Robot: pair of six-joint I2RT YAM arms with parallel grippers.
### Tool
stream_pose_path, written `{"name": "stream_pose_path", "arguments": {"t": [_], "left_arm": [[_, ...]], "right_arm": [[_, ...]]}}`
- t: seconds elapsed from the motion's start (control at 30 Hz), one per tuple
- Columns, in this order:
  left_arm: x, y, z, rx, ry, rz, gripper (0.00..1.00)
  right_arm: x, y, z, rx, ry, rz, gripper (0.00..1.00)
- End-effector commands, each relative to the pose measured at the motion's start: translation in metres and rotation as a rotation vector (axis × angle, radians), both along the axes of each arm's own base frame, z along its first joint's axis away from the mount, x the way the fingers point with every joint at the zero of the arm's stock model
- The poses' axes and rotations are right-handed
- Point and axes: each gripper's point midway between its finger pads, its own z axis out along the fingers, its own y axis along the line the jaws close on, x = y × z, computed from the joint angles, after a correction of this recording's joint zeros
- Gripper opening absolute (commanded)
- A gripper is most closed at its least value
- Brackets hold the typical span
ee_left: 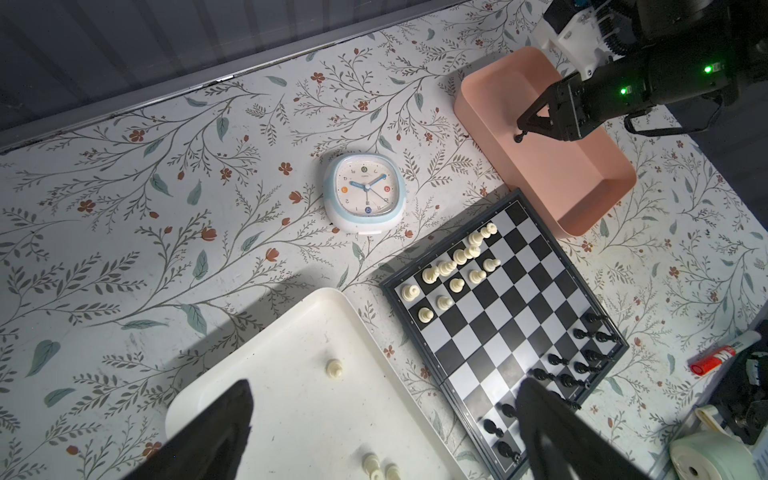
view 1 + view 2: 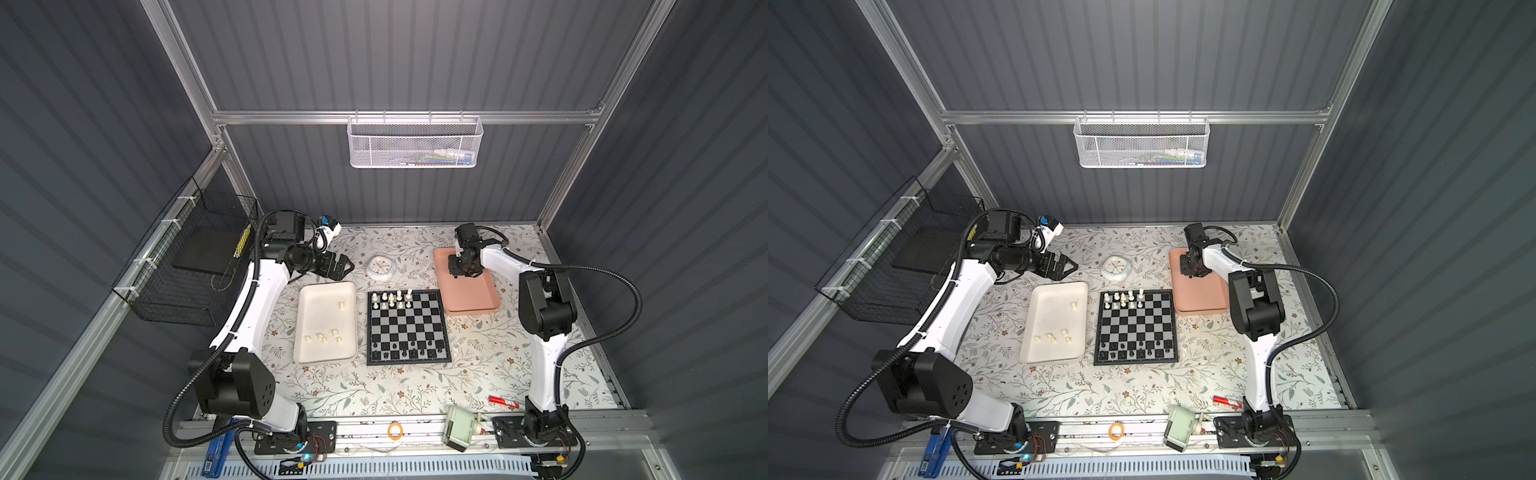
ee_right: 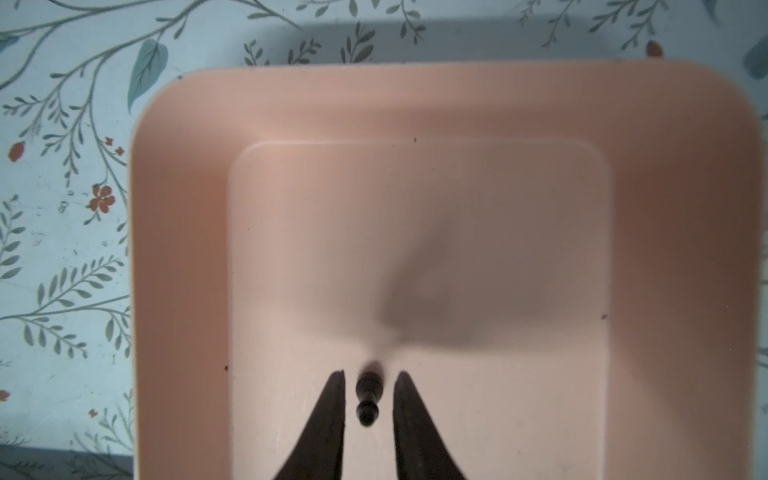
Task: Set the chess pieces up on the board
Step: 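Lower the open right gripper onto the last black pawn in the pink tray, then close the right gripper on the last black pawn and lift it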
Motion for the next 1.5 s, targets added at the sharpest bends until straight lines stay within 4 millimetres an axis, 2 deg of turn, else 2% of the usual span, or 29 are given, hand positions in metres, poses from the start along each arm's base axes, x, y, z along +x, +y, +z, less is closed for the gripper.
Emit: {"name": "stream_pose_path", "arguments": {"t": [0.0, 0.83, 1.23, 1.47], "left_arm": [[-0.002, 0.003, 0.006, 0.007, -0.008, -0.007, 0.99], [-0.002, 0.005, 0.005, 0.015, -0.011, -0.001, 0.99], [-0.002, 0.006, 0.005, 0.017, -0.015, 0.002, 1.00], [-0.001, 0.005, 0.005, 0.018, -0.016, 0.002, 1.00]], "right_arm": [[-0.002, -0.001, -0.006, -0.005, 0.030, 0.010, 0.25], [-0.001, -0.001, -0.010, -0.004, 0.033, 0.014, 0.18], [-0.001, -0.002, 0.002, -0.003, 0.003, 0.018, 0.14], [-0.012, -0.005, 0.018, -0.018, -0.011, 0.032, 0.14]]}}
